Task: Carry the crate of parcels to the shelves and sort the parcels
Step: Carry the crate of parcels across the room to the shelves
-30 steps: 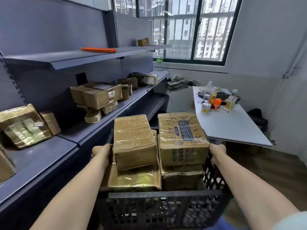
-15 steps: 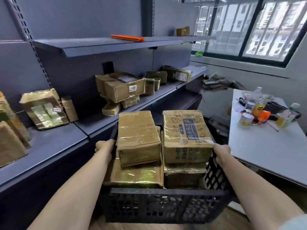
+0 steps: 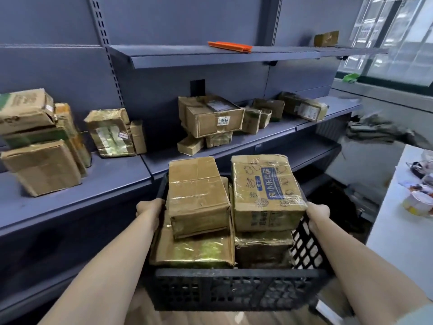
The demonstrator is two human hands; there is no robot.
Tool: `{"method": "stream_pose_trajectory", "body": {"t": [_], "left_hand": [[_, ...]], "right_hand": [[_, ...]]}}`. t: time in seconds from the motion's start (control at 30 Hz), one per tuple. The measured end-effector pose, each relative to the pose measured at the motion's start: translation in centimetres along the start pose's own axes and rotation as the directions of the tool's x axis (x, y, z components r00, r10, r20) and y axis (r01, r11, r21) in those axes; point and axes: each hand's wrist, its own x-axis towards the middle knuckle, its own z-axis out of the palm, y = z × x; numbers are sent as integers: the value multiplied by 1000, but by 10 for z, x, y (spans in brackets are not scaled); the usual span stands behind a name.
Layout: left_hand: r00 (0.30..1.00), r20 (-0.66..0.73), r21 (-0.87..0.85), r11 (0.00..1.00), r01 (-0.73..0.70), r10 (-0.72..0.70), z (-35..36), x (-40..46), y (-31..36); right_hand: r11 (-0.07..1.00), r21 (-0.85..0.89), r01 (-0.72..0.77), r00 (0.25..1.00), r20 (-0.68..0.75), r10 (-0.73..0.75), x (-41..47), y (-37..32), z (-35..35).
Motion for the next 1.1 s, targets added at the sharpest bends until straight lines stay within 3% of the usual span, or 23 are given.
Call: {"method": "stream_pose_trajectory", "body": {"t": [0.33, 0.6, 0.87, 1.1], "left_hand": [[991, -121, 13, 998, 62, -60, -34, -7, -29], [950, -276, -112, 986, 120, -147, -25, -19, -49], [898, -405, -260, 963, 66, -171, -4, -37, -82], [886, -403, -346, 935, 83, -228, 2, -36, -118]], "right_hand": [[1000, -15, -9, 987, 158, 11, 2, 18, 32], [995, -103, -5, 950, 310, 37, 37, 15, 83], [974, -199, 110, 829, 560, 20, 79, 5, 118], [932, -305, 196, 785, 619, 38, 149, 38, 164]]}}
